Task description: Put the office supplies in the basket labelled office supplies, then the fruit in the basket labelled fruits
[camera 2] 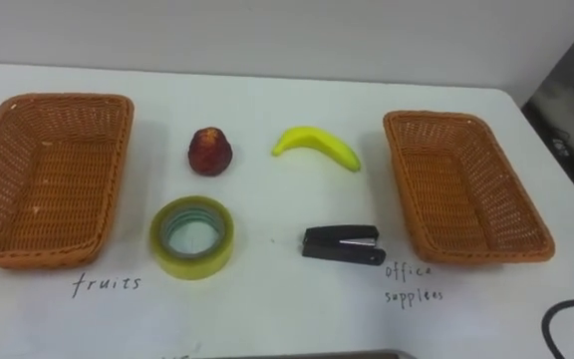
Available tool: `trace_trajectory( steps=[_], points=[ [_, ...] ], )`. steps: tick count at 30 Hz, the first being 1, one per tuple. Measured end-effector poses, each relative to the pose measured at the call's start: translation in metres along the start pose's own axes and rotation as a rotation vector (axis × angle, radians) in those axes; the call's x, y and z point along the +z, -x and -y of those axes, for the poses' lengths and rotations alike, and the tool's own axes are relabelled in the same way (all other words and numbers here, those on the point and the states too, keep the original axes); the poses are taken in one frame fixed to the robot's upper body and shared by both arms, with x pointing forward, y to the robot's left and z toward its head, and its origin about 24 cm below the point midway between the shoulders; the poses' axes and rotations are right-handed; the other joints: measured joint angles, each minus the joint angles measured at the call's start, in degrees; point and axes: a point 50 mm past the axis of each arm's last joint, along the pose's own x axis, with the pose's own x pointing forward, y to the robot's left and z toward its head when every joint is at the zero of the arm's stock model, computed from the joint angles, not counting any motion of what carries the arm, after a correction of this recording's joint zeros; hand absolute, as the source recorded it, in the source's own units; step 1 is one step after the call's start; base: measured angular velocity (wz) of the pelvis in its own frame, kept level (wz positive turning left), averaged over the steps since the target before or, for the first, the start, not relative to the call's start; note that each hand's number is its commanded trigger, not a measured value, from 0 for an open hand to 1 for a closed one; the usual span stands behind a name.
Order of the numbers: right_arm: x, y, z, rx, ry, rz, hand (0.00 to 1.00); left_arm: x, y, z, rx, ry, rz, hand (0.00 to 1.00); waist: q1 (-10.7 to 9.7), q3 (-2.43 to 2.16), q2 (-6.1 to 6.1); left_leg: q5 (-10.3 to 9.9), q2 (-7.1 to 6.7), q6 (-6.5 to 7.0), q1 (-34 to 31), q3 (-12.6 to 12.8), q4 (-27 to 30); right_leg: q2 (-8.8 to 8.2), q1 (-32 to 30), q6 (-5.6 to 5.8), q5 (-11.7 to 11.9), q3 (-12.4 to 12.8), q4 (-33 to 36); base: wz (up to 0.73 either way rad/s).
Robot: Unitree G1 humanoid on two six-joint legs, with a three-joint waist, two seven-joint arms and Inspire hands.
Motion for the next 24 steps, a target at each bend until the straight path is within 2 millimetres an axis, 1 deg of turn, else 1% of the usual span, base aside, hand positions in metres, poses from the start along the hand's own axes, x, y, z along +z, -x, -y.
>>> trace_trajectory(
  steps=[3, 5, 8, 11, 13, 15, 16, 17, 19, 24],
  points=[
    [0.002, 0.0, -0.004, 0.041, 0.006, 0.017, 0.0, 0.004, -0.001, 0.001, 0.0, -0.015, 0.011, 0.0, 0.5, -0.12, 0.02, 0.03, 0.04, -0.02, -0.28, -0.1, 0.1, 0.02, 0.06, -0.18, 0.17, -0.31, -0.37, 0.03],
    [0.005, 0.003, -0.012, 0.081, -0.011, 0.023, 0.0, 0.005, 0.0, 0.003, -0.007, -0.033, 0.018, 0.0, 0.73, -0.22, 0.26, 0.03, 0.06, -0.03, -0.32, -0.09, 0.42, 0.01, 0.1, -0.18, 0.17, -0.31, -0.33, 0.0],
    [0.007, 0.01, -0.022, 0.154, -0.031, 0.02, 0.0, 0.011, -0.001, 0.005, -0.011, -0.052, 0.035, 0.0, 1.02, -0.2, 0.32, 0.03, 0.12, -0.03, -0.42, -0.07, 0.64, 0.02, 0.06, -0.18, 0.17, -0.31, -0.39, 0.0],
    [0.009, 0.016, -0.031, 0.226, -0.048, 0.014, 0.0, 0.012, -0.001, 0.007, -0.016, -0.063, 0.038, 0.0, 1.12, -0.2, 0.26, 0.04, 0.15, -0.04, -0.14, -0.1, 0.74, 0.02, 0.09, -0.19, 0.17, -0.31, -0.39, 0.0],
    [0.01, 0.019, -0.035, 0.258, -0.054, 0.013, 0.0, 0.011, -0.001, 0.007, -0.016, -0.063, 0.035, 0.0, 1.19, -0.2, 0.15, 0.04, 0.15, -0.04, -0.04, -0.1, 0.74, 0.02, 0.1, -0.2, 0.18, -0.25, -0.38, 0.0],
    [0.01, 0.019, -0.037, 0.279, -0.054, 0.011, 0.0, 0.011, -0.001, 0.006, -0.015, -0.062, 0.034, 0.0, 1.73, -0.19, 0.02, 0.04, 0.18, -0.04, 0.04, -0.08, 0.75, -0.01, 0.1, -0.2, 0.18, -0.22, -0.34, 0.0],
    [0.01, 0.02, -0.038, 0.295, -0.055, 0.011, 0.0, 0.011, -0.001, 0.006, -0.013, -0.063, 0.034, 0.0, 1.98, -0.19, -0.08, 0.04, 0.49, -0.04, 0.07, -0.08, 0.77, -0.02, 0.1, -0.2, 0.18, -0.22, -0.35, 0.0],
    [0.01, 0.02, -0.039, 0.308, -0.055, 0.012, 0.0, 0.012, -0.001, 0.006, -0.013, -0.063, 0.037, 0.0, 2.2, -0.21, -0.13, 0.03, 0.5, -0.04, 0.06, -0.07, 0.77, -0.04, 0.11, -0.23, 0.2, -0.25, -0.37, 0.0],
    [0.01, 0.021, -0.04, 0.331, -0.055, 0.013, 0.0, 0.013, -0.001, 0.006, -0.014, -0.063, 0.039, 0.0, 2.49, -0.21, -0.12, 0.03, 0.5, -0.05, 0.06, -0.09, 0.75, -0.05, 0.26, -0.25, 0.22, -0.28, -0.34, 0.0],
    [0.012, 0.027, -0.048, 0.418, -0.072, 0.012, 0.0, 0.011, -0.001, 0.006, -0.019, -0.073, 0.032, 0.0, 2.51, -0.01, 0.16, -0.06, 0.64, -0.17, 0.38, -0.1, 0.6, 0.11, 1.03, -0.3, 0.25, -0.38, -0.5, 0.0]
  ],
)
